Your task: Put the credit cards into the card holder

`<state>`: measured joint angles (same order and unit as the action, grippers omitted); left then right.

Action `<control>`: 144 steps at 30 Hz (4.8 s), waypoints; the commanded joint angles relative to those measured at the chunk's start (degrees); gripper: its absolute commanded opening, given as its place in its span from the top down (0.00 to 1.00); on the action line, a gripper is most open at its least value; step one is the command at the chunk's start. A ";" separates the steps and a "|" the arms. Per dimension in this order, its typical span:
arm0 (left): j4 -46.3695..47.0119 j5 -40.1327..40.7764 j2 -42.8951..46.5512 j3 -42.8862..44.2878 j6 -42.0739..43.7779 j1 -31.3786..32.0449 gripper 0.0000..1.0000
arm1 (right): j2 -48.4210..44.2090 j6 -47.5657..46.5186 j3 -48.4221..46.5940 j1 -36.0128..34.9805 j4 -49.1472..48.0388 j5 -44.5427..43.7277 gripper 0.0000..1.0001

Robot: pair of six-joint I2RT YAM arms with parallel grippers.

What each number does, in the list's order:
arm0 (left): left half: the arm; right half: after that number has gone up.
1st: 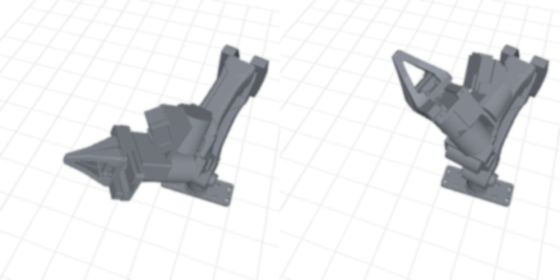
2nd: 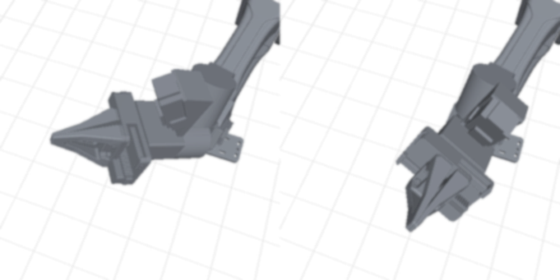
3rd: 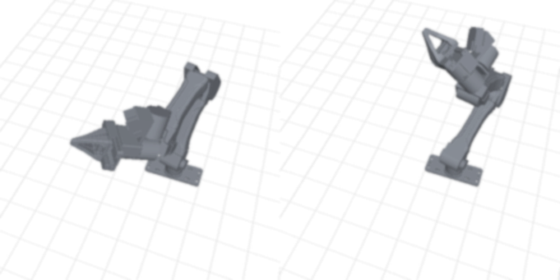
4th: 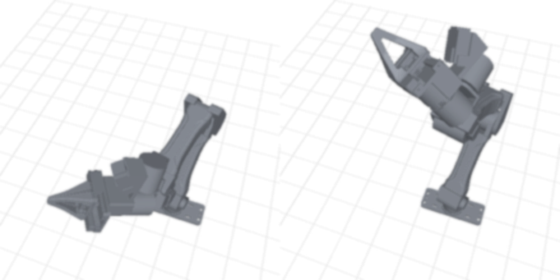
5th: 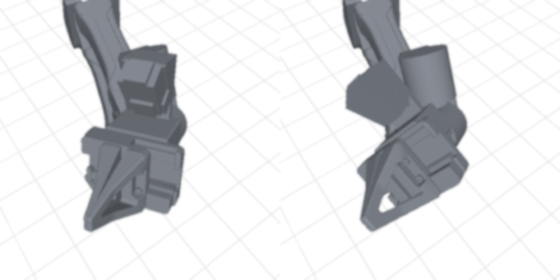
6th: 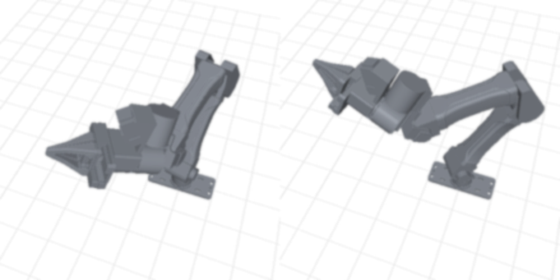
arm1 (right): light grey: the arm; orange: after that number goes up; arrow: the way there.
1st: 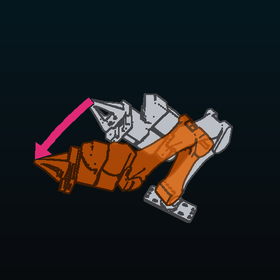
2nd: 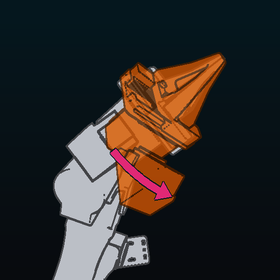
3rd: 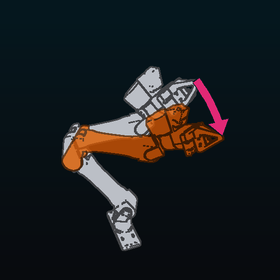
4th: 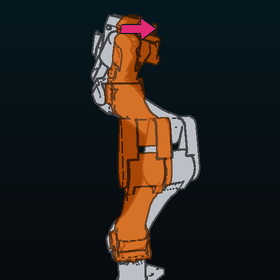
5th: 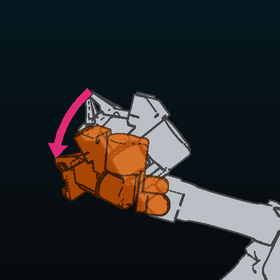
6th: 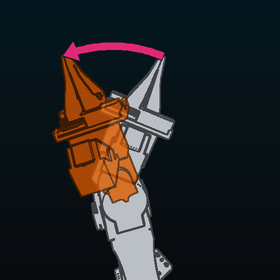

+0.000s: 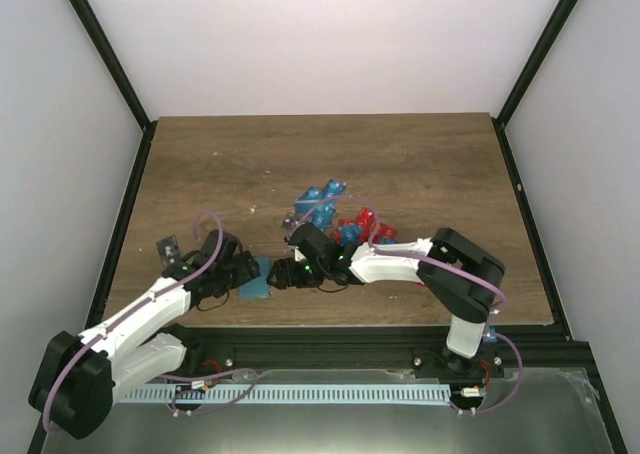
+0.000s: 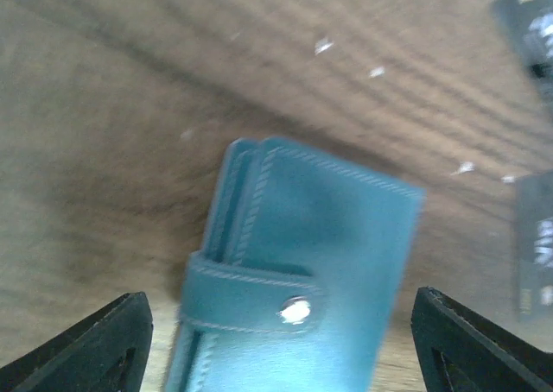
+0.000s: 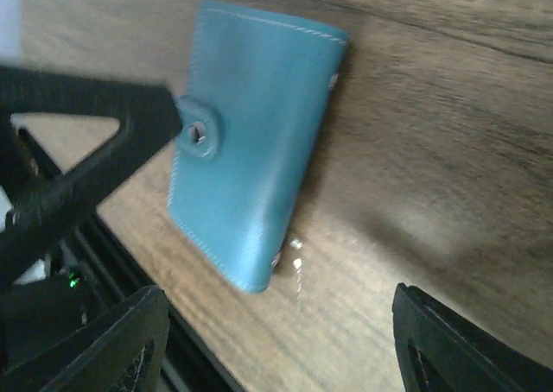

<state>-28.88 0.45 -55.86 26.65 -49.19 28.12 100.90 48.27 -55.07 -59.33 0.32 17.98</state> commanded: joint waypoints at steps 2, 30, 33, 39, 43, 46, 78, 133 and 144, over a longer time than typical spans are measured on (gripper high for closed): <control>2.29 0.95 -1.05 -4.67 -3.24 0.87 0.21 | 5.23 3.09 -4.29 0.10 -2.21 1.93 0.30; 4.66 -7.95 7.02 -2.75 4.25 2.03 0.24 | 6.76 2.25 -1.55 3.94 -8.95 11.02 0.99; 4.49 -7.92 6.60 -0.19 6.06 2.02 0.24 | 4.38 0.87 -1.73 4.51 -6.64 10.00 0.99; 3.11 -5.76 5.58 5.51 10.97 2.67 0.28 | -1.10 -2.96 -2.36 7.54 0.69 8.18 0.99; 4.74 -6.26 5.03 7.51 13.31 3.82 0.37 | -4.54 -5.82 -3.18 9.50 6.66 7.63 0.99; 6.07 -6.50 3.24 9.17 14.67 5.32 0.38 | -7.02 -7.50 -3.73 10.06 9.81 6.43 0.99; 7.01 5.92 -12.20 11.79 9.56 18.60 0.55 | -18.38 -11.31 -1.72 10.55 14.04 7.47 0.99; 21.67 -8.19 6.15 13.45 18.42 13.70 0.09 | -35.23 -18.89 3.43 24.35 8.97 17.94 0.99; 23.49 -9.10 1.77 15.04 18.62 13.74 0.31 | -35.32 -18.58 4.97 24.33 5.40 23.15 0.99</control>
<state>-7.86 -8.78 -53.95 39.66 -31.18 41.93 66.46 29.63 -49.82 -35.03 8.49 37.98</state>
